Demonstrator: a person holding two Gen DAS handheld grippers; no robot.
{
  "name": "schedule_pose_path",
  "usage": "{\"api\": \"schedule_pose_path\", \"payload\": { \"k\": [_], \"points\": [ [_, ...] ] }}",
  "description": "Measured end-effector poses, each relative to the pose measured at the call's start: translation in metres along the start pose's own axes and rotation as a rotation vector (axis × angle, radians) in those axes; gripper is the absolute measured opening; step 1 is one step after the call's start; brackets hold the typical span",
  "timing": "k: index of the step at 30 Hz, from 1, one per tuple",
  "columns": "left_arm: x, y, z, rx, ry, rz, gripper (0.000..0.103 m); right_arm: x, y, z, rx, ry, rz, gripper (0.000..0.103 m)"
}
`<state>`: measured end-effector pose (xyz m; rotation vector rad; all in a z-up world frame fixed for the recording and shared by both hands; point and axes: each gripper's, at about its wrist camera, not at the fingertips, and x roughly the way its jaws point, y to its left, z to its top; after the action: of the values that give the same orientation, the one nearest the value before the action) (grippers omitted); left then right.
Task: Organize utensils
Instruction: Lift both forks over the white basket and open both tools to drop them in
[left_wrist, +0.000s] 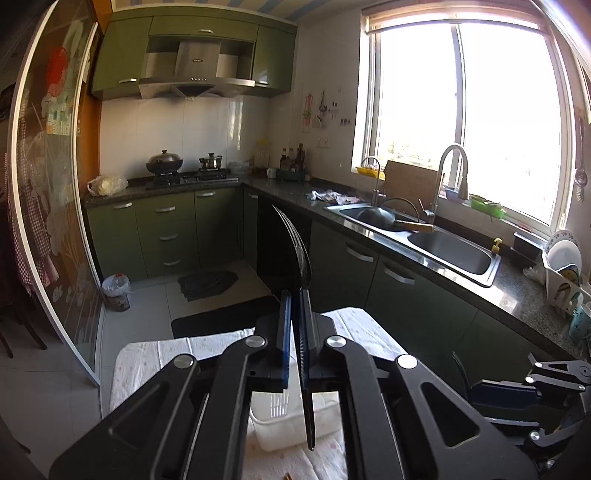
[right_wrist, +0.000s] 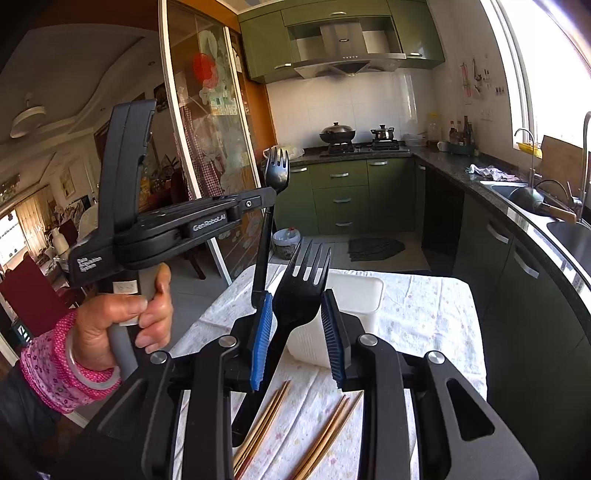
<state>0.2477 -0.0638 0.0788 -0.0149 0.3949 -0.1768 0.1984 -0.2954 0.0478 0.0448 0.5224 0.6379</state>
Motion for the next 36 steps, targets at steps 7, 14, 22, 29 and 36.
{"api": "schedule_pose_path", "payload": {
  "k": [7, 14, 22, 29, 36],
  "points": [
    [0.032, 0.007, -0.006, 0.01, -0.119, 0.057, 0.004, 0.018, -0.012, 0.018, 0.006, -0.024, -0.029, 0.028],
    [0.054, 0.004, -0.035, 0.043, -0.097, 0.074, 0.004, 0.038, -0.024, 0.041, 0.003, -0.076, -0.097, 0.028],
    [0.058, 0.009, -0.049, 0.05, -0.067, 0.074, 0.004, 0.066, -0.039, 0.072, -0.005, -0.143, -0.176, 0.028],
    [0.062, 0.015, -0.055, 0.054, -0.035, 0.056, 0.008, 0.096, -0.05, 0.089, -0.027, -0.169, -0.247, 0.028],
    [0.068, 0.018, -0.062, 0.067, -0.019, 0.056, 0.015, 0.119, -0.057, 0.09, -0.059, -0.211, -0.327, 0.028]
  ]
}}
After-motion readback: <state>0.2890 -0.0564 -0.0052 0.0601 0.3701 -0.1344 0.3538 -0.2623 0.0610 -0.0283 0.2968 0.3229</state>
